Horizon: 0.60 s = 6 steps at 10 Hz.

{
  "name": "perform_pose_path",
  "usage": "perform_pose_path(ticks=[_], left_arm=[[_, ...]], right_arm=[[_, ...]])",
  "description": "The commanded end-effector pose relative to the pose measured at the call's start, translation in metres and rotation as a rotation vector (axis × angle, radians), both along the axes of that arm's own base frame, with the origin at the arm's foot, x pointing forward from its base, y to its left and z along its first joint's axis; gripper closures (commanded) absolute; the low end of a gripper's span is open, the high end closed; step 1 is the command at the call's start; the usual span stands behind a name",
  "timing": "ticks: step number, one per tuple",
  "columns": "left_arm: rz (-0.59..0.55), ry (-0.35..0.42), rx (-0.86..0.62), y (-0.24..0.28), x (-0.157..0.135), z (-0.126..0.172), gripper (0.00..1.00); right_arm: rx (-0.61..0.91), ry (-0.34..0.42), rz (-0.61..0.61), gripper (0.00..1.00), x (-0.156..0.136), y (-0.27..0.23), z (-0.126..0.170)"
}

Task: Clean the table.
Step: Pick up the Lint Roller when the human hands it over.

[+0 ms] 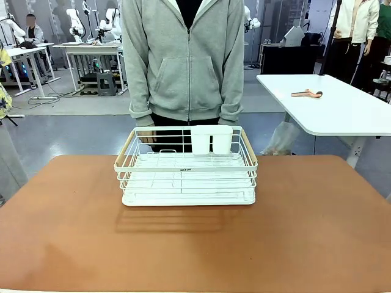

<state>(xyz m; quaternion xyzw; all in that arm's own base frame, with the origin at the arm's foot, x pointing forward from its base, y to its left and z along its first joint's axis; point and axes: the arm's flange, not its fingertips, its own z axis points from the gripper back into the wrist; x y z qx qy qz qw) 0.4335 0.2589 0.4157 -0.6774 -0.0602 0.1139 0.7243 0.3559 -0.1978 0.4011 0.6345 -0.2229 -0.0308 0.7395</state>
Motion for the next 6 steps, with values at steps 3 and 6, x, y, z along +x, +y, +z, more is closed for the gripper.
perform_pose_path(ticks=[3, 6], left_arm=[[-0.001, 0.009, -0.020, 0.0070, -0.0092, -0.0111, 0.00], [-0.001, 0.009, -0.020, 0.0070, -0.0092, -0.0111, 0.00]], right_arm=[[-0.001, -0.002, -0.002, 0.00, -0.0030, -0.0028, 0.0026], [-0.001, -0.002, -0.002, 0.00, -0.0030, -0.0028, 0.0026]])
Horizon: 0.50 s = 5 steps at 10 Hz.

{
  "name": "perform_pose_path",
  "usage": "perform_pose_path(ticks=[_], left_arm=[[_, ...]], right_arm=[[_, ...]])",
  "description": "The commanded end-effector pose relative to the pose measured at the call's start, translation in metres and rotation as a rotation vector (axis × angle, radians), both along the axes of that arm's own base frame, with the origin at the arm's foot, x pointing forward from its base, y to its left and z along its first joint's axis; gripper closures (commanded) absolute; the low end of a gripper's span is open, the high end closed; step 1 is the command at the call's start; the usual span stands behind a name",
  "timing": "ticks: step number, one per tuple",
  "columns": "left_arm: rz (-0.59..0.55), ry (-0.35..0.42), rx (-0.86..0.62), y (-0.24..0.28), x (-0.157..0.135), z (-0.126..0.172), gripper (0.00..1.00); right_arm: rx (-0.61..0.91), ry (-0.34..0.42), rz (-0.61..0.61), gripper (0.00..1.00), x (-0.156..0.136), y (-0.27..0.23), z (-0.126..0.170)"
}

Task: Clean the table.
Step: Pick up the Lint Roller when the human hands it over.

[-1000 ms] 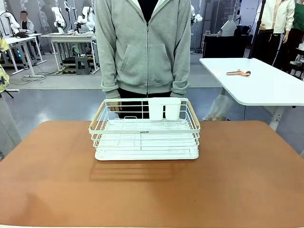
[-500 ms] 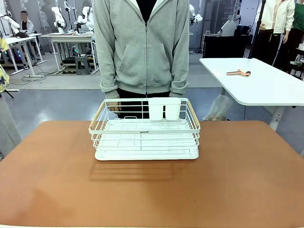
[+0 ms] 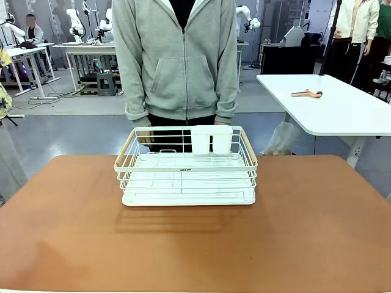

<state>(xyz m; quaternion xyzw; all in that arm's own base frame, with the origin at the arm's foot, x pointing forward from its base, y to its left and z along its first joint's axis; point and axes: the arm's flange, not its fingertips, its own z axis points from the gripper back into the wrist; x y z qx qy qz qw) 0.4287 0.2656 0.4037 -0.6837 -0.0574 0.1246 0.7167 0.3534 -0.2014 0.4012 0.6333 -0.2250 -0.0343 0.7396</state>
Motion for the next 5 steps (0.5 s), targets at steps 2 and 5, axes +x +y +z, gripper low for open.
perform_pose_path(ticks=[2, 5], left_arm=[[-0.013, -0.008, 0.001, 0.0003, -0.0044, 0.0010, 0.00], [-0.013, -0.008, 0.001, 0.0003, -0.0044, 0.0010, 0.00]], right_arm=[[-0.001, -0.004, 0.007, 0.00, -0.0005, 0.0008, 0.0026], [-0.001, -0.004, 0.007, 0.00, -0.0005, 0.0008, 0.0026]])
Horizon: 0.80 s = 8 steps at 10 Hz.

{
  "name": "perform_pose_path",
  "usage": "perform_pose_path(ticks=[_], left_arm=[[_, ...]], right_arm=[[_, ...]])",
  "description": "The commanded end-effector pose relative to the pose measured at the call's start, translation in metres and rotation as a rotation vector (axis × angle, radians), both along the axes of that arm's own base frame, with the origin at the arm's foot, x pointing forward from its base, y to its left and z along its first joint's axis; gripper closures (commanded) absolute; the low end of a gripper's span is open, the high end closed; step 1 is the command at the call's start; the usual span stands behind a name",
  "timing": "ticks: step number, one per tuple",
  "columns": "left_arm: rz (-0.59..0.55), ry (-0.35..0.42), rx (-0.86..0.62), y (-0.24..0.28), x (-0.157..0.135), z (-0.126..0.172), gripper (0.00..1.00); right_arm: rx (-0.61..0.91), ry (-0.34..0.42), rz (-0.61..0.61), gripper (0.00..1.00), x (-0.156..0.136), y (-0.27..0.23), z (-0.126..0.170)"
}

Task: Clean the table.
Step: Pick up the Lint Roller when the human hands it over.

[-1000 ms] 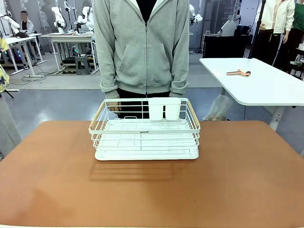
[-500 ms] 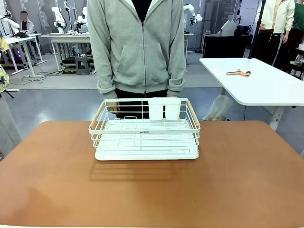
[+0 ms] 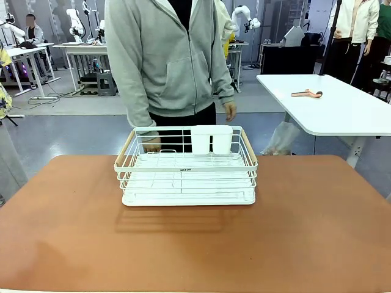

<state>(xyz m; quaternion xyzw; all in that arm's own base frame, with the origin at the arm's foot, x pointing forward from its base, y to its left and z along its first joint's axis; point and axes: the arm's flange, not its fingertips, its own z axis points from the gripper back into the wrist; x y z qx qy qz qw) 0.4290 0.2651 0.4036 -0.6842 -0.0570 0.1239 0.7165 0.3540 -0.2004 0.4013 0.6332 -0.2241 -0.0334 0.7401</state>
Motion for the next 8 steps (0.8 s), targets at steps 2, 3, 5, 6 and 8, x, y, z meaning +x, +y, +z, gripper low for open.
perform_pose_path(ticks=[2, 3, 5, 6, 8], left_arm=[[-0.012, -0.007, 0.002, 0.0009, -0.0048, 0.0011, 0.00], [-0.012, -0.007, 0.002, 0.0009, -0.0048, 0.0011, 0.00], [-0.012, -0.007, 0.002, 0.0009, -0.0048, 0.0011, 0.00], [-0.012, -0.007, 0.002, 0.0009, -0.0048, 0.0011, 0.00], [-0.012, -0.007, 0.002, 0.0009, -0.0048, 0.0011, 0.00]], right_arm=[[0.000, -0.004, 0.004, 0.00, -0.0011, -0.0002, 0.0025], [0.000, -0.004, 0.004, 0.00, -0.0011, -0.0002, 0.0025], [0.000, -0.004, 0.004, 0.00, -0.0011, -0.0002, 0.0025], [0.000, -0.004, 0.004, 0.00, -0.0011, -0.0002, 0.0025], [0.000, -0.004, 0.004, 0.00, -0.0011, -0.0002, 0.0025]])
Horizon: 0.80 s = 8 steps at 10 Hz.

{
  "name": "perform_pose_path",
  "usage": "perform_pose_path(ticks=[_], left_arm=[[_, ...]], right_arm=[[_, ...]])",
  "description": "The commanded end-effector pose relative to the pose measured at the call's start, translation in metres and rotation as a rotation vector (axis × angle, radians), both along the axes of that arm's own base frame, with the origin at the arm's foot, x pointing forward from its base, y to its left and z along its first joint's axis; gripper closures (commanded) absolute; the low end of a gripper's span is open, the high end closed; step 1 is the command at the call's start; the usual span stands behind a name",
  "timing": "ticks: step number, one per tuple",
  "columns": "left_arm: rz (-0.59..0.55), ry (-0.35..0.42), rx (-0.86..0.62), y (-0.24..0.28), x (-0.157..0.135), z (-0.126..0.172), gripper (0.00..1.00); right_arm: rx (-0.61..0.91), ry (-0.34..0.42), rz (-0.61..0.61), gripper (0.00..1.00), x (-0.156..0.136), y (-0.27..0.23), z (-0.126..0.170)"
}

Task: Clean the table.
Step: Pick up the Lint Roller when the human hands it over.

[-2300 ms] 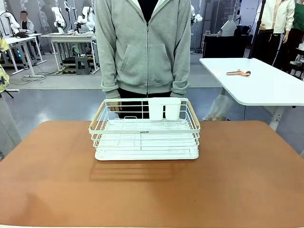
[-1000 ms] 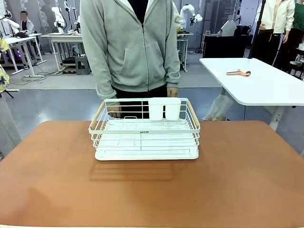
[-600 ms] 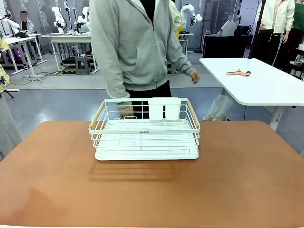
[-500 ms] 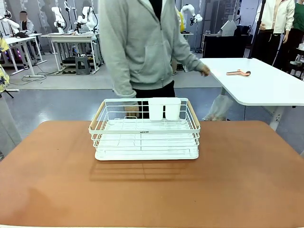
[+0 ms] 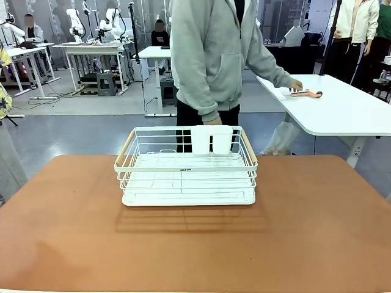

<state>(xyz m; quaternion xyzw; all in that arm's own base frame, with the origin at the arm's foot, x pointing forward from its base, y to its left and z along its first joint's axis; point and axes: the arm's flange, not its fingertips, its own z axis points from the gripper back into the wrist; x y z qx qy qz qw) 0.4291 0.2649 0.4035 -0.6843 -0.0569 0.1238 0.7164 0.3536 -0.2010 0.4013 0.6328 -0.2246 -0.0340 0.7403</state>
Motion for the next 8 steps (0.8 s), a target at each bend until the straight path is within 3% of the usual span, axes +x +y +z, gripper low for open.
perform_pose_path(ticks=[1, 8], left_arm=[[-0.011, -0.007, 0.003, 0.0010, -0.0048, 0.0011, 0.00], [-0.011, -0.007, 0.003, 0.0010, -0.0048, 0.0011, 0.00]], right_arm=[[0.001, -0.004, 0.006, 0.00, -0.0007, 0.0004, 0.0024], [0.001, -0.004, 0.006, 0.00, -0.0007, 0.0004, 0.0024]])
